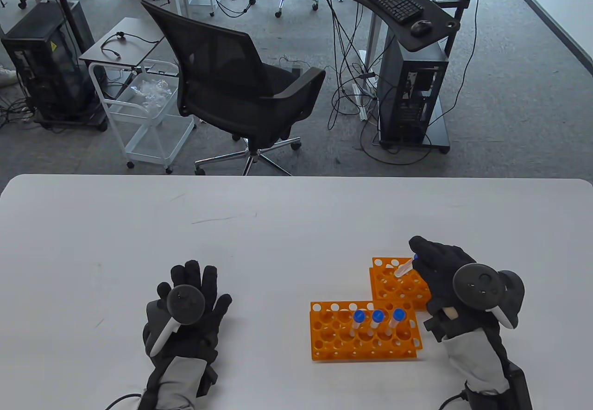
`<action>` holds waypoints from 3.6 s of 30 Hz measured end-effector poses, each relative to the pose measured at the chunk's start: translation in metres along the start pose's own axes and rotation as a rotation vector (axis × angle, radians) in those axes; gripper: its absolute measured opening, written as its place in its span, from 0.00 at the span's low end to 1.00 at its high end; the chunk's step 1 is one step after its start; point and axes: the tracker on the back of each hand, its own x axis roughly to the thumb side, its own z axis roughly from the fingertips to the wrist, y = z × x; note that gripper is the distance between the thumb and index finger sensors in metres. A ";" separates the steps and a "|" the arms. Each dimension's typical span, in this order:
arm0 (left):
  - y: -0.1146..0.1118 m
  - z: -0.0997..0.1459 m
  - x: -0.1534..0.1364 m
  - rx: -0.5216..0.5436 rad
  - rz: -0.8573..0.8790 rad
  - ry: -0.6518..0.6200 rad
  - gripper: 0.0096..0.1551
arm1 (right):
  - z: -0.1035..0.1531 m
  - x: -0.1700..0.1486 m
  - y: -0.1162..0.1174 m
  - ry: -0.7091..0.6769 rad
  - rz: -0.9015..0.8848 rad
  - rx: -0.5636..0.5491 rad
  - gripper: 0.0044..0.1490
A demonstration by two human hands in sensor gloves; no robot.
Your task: Transfer 4 test tubes between racks (Right hand only)
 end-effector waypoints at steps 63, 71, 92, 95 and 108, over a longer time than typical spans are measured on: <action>0.003 0.000 -0.003 0.000 0.023 0.006 0.41 | -0.013 -0.022 0.075 0.007 0.200 0.181 0.28; 0.003 0.000 -0.003 0.001 0.029 0.006 0.41 | -0.013 -0.021 0.076 0.004 0.210 0.198 0.28; 0.004 0.000 -0.004 0.003 0.031 0.006 0.41 | -0.010 0.010 0.040 -0.058 0.113 0.119 0.29; 0.004 0.000 -0.004 0.003 0.033 -0.001 0.41 | -0.007 0.026 0.036 -0.103 0.112 0.129 0.30; 0.003 0.000 -0.004 0.001 0.032 -0.007 0.41 | 0.010 0.066 0.047 -0.213 0.030 0.284 0.32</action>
